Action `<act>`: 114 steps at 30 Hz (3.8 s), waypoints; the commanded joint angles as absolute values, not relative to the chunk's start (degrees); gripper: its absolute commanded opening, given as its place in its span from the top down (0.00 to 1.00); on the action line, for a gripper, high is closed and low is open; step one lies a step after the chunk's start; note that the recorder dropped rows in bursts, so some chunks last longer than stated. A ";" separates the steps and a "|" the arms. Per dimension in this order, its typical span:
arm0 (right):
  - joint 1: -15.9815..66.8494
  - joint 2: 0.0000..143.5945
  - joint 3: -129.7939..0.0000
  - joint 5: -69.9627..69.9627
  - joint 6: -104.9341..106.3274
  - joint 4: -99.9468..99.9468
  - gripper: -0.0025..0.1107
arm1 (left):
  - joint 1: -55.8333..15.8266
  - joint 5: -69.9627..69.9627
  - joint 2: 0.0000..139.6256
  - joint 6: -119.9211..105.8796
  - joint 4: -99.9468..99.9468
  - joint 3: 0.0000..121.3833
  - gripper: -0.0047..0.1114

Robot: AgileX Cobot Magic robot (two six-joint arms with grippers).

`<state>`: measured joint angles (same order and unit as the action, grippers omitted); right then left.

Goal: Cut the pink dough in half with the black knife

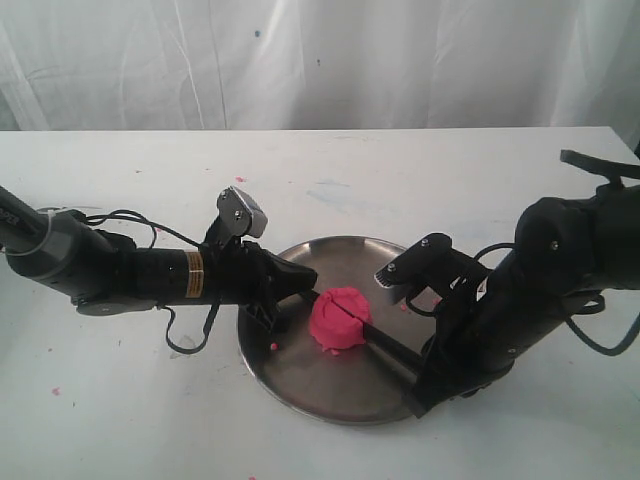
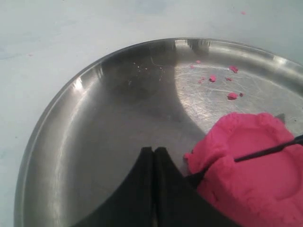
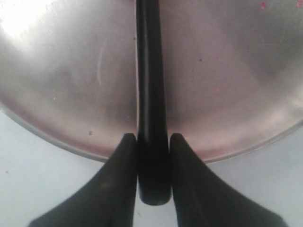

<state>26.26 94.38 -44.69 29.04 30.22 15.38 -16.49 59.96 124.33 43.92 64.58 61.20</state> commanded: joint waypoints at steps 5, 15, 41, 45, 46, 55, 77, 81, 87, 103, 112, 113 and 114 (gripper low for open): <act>26.22 96.24 -44.60 26.96 30.22 15.82 0.98 | -16.76 56.88 124.77 43.71 67.32 60.78 0.96; 26.22 97.56 -44.60 25.89 30.22 15.82 0.98 | -16.76 56.77 124.77 43.71 67.32 60.78 0.96; 26.22 97.56 -44.60 25.66 30.22 19.52 0.98 | -16.76 52.89 124.77 43.71 68.41 60.78 0.96; 26.22 97.56 -44.60 25.66 30.22 19.52 0.98 | -16.76 52.89 124.77 43.71 68.41 60.78 0.96; 26.22 97.56 -44.60 25.65 30.22 19.52 0.98 | -16.76 52.89 124.77 43.71 68.41 60.78 0.96; 26.22 97.56 -44.60 25.55 30.22 19.63 0.98 | -16.76 52.89 124.77 43.71 70.25 60.78 0.96; 26.22 97.56 -44.60 25.57 30.22 20.79 0.98 | -16.76 52.89 124.66 42.24 69.68 60.78 0.96; 26.22 97.56 -44.60 25.67 30.22 20.79 0.98 | -16.10 55.55 123.35 41.55 66.26 60.78 0.96; 26.22 97.56 -44.60 25.78 30.22 20.79 0.98 | -12.46 69.79 116.87 41.55 63.08 60.78 0.96; 26.22 97.56 -44.60 25.66 30.22 20.79 0.98 | -5.15 57.03 83.44 51.59 85.90 60.67 0.96; 26.22 97.56 -44.60 25.66 30.22 20.79 0.98 | -4.63 33.42 64.64 92.56 99.95 58.46 0.96; 26.22 97.56 -44.60 25.66 30.22 20.79 0.98 | -4.63 32.90 62.83 92.71 99.95 57.22 0.96; 26.22 97.56 -44.60 25.66 30.22 20.79 0.98 | -4.63 32.31 61.14 92.47 99.95 55.73 0.96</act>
